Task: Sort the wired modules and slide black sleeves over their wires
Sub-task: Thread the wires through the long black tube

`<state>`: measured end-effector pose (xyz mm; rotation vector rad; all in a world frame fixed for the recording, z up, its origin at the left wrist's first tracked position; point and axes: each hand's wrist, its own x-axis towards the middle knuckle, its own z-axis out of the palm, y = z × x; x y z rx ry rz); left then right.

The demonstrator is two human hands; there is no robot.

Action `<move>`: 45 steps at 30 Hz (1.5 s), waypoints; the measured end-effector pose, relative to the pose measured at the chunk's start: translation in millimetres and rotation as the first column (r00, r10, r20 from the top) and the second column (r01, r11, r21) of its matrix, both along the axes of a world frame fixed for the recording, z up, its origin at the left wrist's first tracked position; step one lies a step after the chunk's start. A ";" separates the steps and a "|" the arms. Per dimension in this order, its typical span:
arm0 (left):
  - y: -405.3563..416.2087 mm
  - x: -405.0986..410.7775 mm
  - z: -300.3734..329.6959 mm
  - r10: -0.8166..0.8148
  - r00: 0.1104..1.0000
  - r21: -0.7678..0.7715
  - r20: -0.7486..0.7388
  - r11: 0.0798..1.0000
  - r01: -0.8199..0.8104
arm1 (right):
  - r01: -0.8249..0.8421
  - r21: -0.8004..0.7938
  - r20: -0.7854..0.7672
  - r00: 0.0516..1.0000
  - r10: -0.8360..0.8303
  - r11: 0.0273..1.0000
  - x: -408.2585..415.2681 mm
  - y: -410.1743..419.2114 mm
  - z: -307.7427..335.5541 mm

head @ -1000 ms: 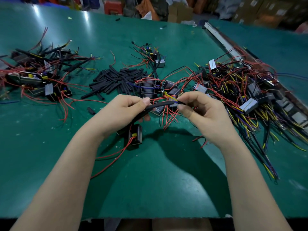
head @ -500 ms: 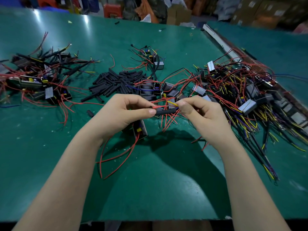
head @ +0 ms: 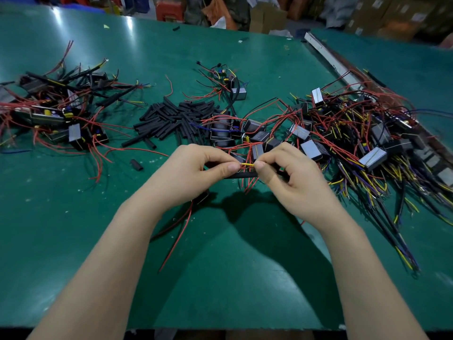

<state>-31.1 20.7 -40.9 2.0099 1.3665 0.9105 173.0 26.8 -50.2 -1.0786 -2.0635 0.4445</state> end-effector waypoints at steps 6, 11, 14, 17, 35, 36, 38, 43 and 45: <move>2.3 -19.2 2.5 0.032 0.989 0.057 -0.146 0.998 -0.024 | 0.056 0.046 -0.061 0.997 -0.053 0.997 -0.8 2.5 -1.1; -0.2 -7.9 3.0 -0.023 0.998 0.048 -0.067 0.998 0.026 | 0.032 0.087 -0.059 0.998 -0.026 0.996 -3.3 1.5 -1.3; -1.7 -0.7 2.4 -0.016 0.999 0.057 -0.032 0.998 0.017 | 0.016 0.100 -0.028 1.000 -0.013 0.995 -4.8 0.0 -2.8; -3.0 5.6 1.4 -0.005 1.000 0.102 -0.020 0.995 0.007 | 0.025 0.094 -0.054 0.998 -0.020 0.995 -4.0 -0.3 -2.3; -2.4 11.6 -2.5 0.055 0.998 0.111 0.027 0.992 -0.057 | 0.096 0.102 -0.093 0.992 -0.087 0.990 -6.9 0.3 -4.9; -2.4 10.1 -1.8 0.028 0.999 0.083 0.039 0.996 -0.032 | 0.089 0.061 -0.114 0.990 -0.081 0.994 -7.9 -0.4 -5.4; -3.6 10.0 -0.4 -0.020 0.998 0.046 0.059 0.999 0.018 | 0.074 -0.030 -0.163 0.984 -0.078 0.997 -9.6 -1.9 -5.5; -6.8 12.5 0.8 -0.059 0.997 0.080 0.055 0.995 0.055 | -0.006 -0.079 -0.187 0.982 -0.008 0.997 -7.5 -3.0 -1.5; -5.9 11.7 0.8 -0.048 0.998 0.109 0.045 0.993 0.043 | -0.022 -0.039 -0.102 0.995 0.018 0.999 -5.0 -1.6 -0.9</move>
